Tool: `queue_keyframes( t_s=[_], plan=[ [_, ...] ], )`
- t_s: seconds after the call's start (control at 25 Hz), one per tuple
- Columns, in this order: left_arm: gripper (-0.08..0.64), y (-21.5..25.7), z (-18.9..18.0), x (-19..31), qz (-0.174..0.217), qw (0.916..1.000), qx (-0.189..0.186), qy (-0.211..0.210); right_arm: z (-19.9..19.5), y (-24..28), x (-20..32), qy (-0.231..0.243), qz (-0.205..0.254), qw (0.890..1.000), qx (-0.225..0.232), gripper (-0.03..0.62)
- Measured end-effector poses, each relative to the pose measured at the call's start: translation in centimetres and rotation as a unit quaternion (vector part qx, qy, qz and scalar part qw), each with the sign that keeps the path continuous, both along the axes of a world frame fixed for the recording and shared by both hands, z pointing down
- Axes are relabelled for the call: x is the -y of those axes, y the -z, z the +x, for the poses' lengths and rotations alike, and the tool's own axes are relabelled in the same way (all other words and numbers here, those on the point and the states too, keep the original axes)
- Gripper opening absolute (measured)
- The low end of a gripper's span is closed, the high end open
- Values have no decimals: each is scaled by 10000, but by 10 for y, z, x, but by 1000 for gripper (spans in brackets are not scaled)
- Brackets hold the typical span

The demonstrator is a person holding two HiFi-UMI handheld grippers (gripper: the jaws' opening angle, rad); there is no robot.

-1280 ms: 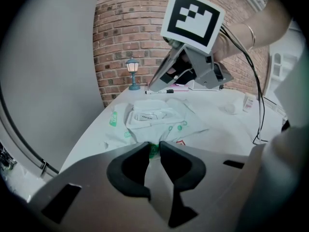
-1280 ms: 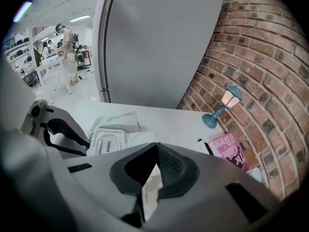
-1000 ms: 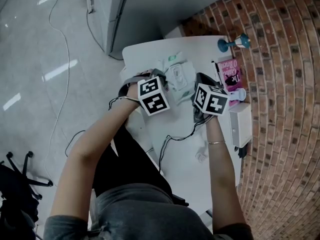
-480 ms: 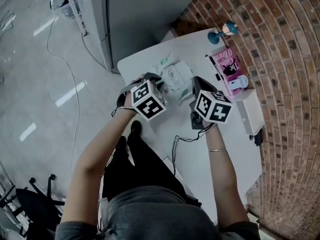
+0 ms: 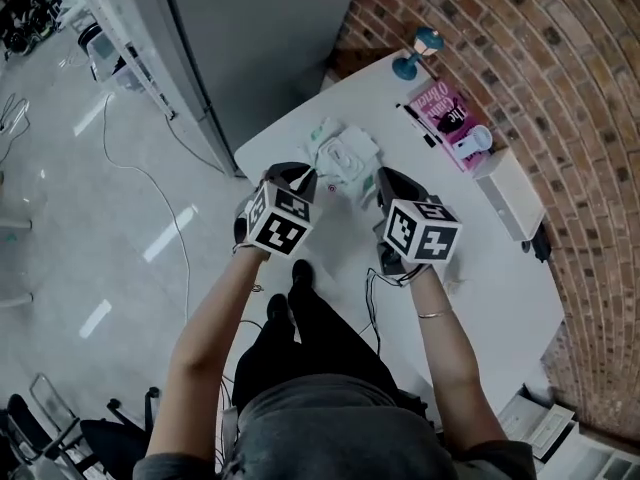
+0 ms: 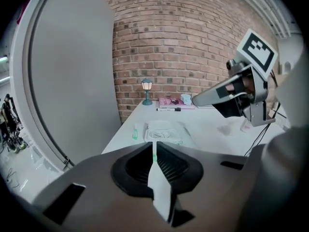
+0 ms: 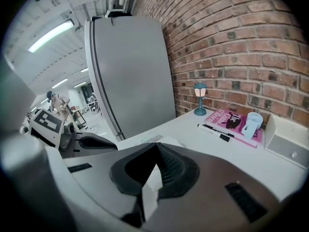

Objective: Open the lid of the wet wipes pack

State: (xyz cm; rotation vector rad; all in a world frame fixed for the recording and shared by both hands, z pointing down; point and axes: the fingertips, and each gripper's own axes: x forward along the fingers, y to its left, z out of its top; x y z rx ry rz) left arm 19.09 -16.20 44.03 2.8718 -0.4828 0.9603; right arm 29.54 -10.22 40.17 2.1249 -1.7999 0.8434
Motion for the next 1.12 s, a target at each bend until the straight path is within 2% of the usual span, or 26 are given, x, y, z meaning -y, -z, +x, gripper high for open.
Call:
queue_keyframes(
  t_s=[0.32,0.64,1.12],
  plan=[
    [35,31,-15,0,96,9991,-391,166,-19,7,-24,-163,218,9995,168,6],
    [32,50,-38,-1,-207,9942,-931,493,-37,12,-47,-183,298,9993,89,6],
    [32,64,-65,-11,-298,9880,-1271,823,-49,23,-70,-218,641,9977,-27,3]
  ],
)
